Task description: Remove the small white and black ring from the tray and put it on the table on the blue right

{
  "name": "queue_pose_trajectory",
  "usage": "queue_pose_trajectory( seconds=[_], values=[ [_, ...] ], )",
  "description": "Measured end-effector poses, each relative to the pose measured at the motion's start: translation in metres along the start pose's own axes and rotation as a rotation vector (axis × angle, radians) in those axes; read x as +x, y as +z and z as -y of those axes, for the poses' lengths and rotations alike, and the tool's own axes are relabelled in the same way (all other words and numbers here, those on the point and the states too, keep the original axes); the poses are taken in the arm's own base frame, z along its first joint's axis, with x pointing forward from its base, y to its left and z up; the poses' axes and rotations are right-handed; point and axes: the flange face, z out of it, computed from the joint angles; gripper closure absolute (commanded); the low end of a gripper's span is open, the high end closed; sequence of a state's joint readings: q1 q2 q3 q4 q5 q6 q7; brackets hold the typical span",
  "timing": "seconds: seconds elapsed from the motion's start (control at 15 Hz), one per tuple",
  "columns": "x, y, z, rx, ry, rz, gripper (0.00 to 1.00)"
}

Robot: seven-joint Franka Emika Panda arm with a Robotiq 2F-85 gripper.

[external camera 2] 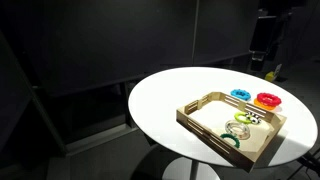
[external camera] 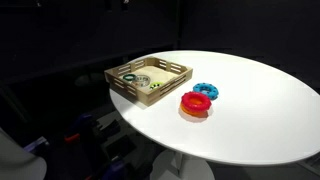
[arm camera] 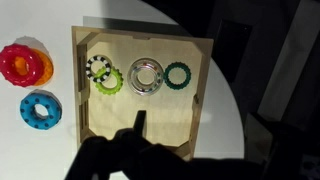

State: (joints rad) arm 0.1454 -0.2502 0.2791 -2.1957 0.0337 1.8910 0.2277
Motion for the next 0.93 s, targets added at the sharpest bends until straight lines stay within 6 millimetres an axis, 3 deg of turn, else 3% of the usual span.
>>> queue_pose_trajectory(
  seconds=[0.6, 0.93],
  values=[
    [0.002, 0.004, -0.001, 0.002, 0.002, 0.009, 0.0],
    [0.025, 0.008, -0.01, 0.022, 0.027, 0.022, 0.0]
  ],
)
